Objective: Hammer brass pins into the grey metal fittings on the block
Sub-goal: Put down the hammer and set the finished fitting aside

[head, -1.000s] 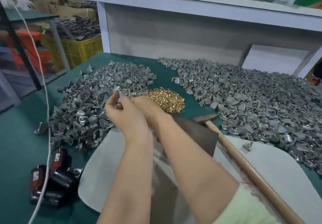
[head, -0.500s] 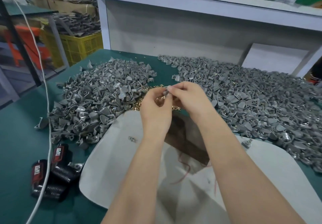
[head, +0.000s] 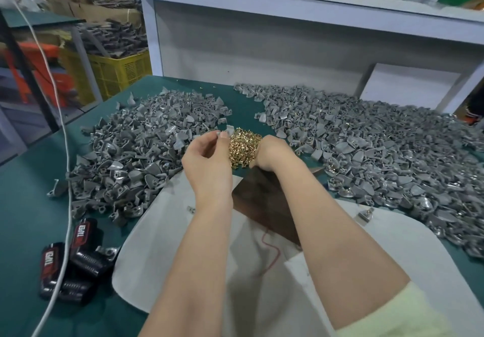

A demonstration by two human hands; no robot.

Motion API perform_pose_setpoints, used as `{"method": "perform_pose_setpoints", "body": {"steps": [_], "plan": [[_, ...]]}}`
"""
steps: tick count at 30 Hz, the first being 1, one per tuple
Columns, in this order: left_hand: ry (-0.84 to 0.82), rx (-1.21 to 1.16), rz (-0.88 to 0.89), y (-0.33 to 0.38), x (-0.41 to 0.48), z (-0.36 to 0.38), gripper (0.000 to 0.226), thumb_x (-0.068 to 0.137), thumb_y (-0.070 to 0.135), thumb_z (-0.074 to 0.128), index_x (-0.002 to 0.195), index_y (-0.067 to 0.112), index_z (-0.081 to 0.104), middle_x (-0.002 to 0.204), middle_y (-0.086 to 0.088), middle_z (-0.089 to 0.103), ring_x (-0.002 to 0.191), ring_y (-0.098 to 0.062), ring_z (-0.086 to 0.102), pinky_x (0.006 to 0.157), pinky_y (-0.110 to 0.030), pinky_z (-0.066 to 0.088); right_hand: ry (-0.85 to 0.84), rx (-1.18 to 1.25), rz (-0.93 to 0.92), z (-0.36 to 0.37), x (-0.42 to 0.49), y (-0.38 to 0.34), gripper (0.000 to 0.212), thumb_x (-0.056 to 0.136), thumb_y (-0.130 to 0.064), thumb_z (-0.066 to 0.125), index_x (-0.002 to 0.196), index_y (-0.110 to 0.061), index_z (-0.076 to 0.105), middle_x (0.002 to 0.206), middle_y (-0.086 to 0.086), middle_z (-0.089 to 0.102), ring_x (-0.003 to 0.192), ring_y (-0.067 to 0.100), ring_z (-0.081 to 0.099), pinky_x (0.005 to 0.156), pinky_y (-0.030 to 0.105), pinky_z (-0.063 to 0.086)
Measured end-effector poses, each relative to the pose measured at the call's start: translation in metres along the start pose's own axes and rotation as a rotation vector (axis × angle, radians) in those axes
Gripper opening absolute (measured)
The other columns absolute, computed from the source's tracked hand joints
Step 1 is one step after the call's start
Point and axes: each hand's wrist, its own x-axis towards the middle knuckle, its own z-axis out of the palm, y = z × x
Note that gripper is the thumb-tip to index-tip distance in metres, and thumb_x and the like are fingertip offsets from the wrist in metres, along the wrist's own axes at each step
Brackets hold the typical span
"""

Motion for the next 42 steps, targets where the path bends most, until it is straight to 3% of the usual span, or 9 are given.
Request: {"method": "perform_pose_setpoints", "body": {"steps": [3, 7, 12, 17, 24, 28, 34, 39, 42], "plan": [[0.008, -0.030, -0.006, 0.000, -0.001, 0.000, 0.018, 0.088, 0.008, 0.065, 0.077, 0.022, 0.061, 0.077, 0.008, 0.064, 0.060, 0.009, 0.060, 0.059, -0.004, 0.044, -0.017, -0.094, -0.026, 0.002, 0.011, -0.008, 0.036, 0.083, -0.012, 0.061, 0.117, 0.001, 0.059, 0.122, 0.017, 0.059, 0.106, 0.031, 0.060, 0.078, 0.031, 0.046], [0.003, -0.022, -0.019, -0.001, 0.000, 0.001, 0.020, 0.089, 0.008, 0.064, 0.077, 0.024, 0.060, 0.081, 0.005, 0.065, 0.074, -0.003, 0.061, 0.069, -0.012, 0.047, -0.014, -0.139, -0.058, 0.006, 0.018, -0.013, 0.032, 0.081, -0.014, 0.062, 0.111, -0.001, 0.062, 0.116, 0.016, 0.062, 0.099, 0.031, 0.061, 0.069, 0.028, 0.039], [-0.027, 0.026, -0.005, -0.003, -0.002, 0.003, 0.021, 0.089, 0.008, 0.063, 0.079, 0.026, 0.059, 0.083, 0.006, 0.063, 0.072, 0.001, 0.058, 0.064, -0.006, 0.044, -0.016, -0.157, -0.058, 0.005, 0.016, -0.013, 0.035, 0.083, -0.015, 0.057, 0.115, 0.000, 0.060, 0.119, 0.017, 0.061, 0.103, 0.032, 0.061, 0.068, 0.028, 0.038], [-0.070, 0.108, 0.037, -0.004, -0.003, 0.003, 0.015, 0.089, 0.009, 0.063, 0.083, 0.023, 0.061, 0.088, 0.002, 0.066, 0.082, -0.008, 0.061, 0.079, -0.020, 0.049, 0.021, -0.116, -0.071, 0.004, 0.015, -0.009, 0.028, 0.086, -0.011, 0.049, 0.107, 0.001, 0.062, 0.113, 0.018, 0.064, 0.100, 0.033, 0.061, 0.069, 0.028, 0.038], [-0.057, 0.135, 0.049, -0.004, -0.004, 0.004, 0.018, 0.088, 0.010, 0.062, 0.082, 0.026, 0.059, 0.091, 0.003, 0.066, 0.086, -0.008, 0.061, 0.081, -0.019, 0.048, -0.019, -0.058, -0.090, 0.002, 0.013, -0.005, 0.032, 0.082, -0.018, 0.067, 0.112, -0.005, 0.067, 0.114, 0.013, 0.065, 0.102, 0.029, 0.062, 0.084, 0.028, 0.048], [-0.017, 0.069, -0.012, -0.004, -0.002, 0.002, 0.017, 0.088, 0.007, 0.062, 0.082, 0.024, 0.060, 0.096, -0.005, 0.067, 0.087, -0.013, 0.061, 0.079, -0.020, 0.047, -0.077, -0.100, -0.111, -0.003, 0.010, -0.008, 0.030, 0.087, -0.016, 0.064, 0.115, -0.004, 0.065, 0.119, 0.012, 0.063, 0.107, 0.028, 0.060, 0.079, 0.026, 0.045], [-0.023, 0.089, -0.008, -0.004, -0.003, 0.003, 0.018, 0.088, 0.009, 0.063, 0.081, 0.025, 0.059, 0.091, 0.000, 0.066, 0.082, -0.008, 0.060, 0.073, -0.011, 0.045, -0.148, -0.136, -0.151, -0.007, 0.006, -0.011, 0.031, 0.091, -0.014, 0.057, 0.119, -0.002, 0.062, 0.127, 0.014, 0.058, 0.114, 0.029, 0.056, 0.097, 0.034, 0.047], [-0.060, 0.109, 0.010, -0.004, -0.004, 0.003, 0.019, 0.088, 0.008, 0.062, 0.080, 0.025, 0.059, 0.088, 0.004, 0.065, 0.083, -0.008, 0.061, 0.078, -0.018, 0.046, -0.034, 0.003, -0.140, -0.009, -0.002, -0.005, 0.027, 0.092, -0.017, 0.056, 0.111, 0.000, 0.064, 0.116, 0.016, 0.064, 0.108, 0.029, 0.059, 0.090, 0.032, 0.048], [-0.151, 0.190, 0.043, -0.005, -0.004, 0.003, 0.017, 0.088, 0.007, 0.063, 0.080, 0.022, 0.060, 0.084, 0.006, 0.064, 0.081, -0.008, 0.059, 0.078, -0.018, 0.046, 0.109, 0.323, -0.131, -0.021, -0.012, 0.000, 0.014, 0.092, -0.012, 0.056, 0.087, -0.004, 0.066, 0.095, 0.016, 0.070, 0.092, 0.027, 0.065, 0.087, 0.038, 0.052]]}}
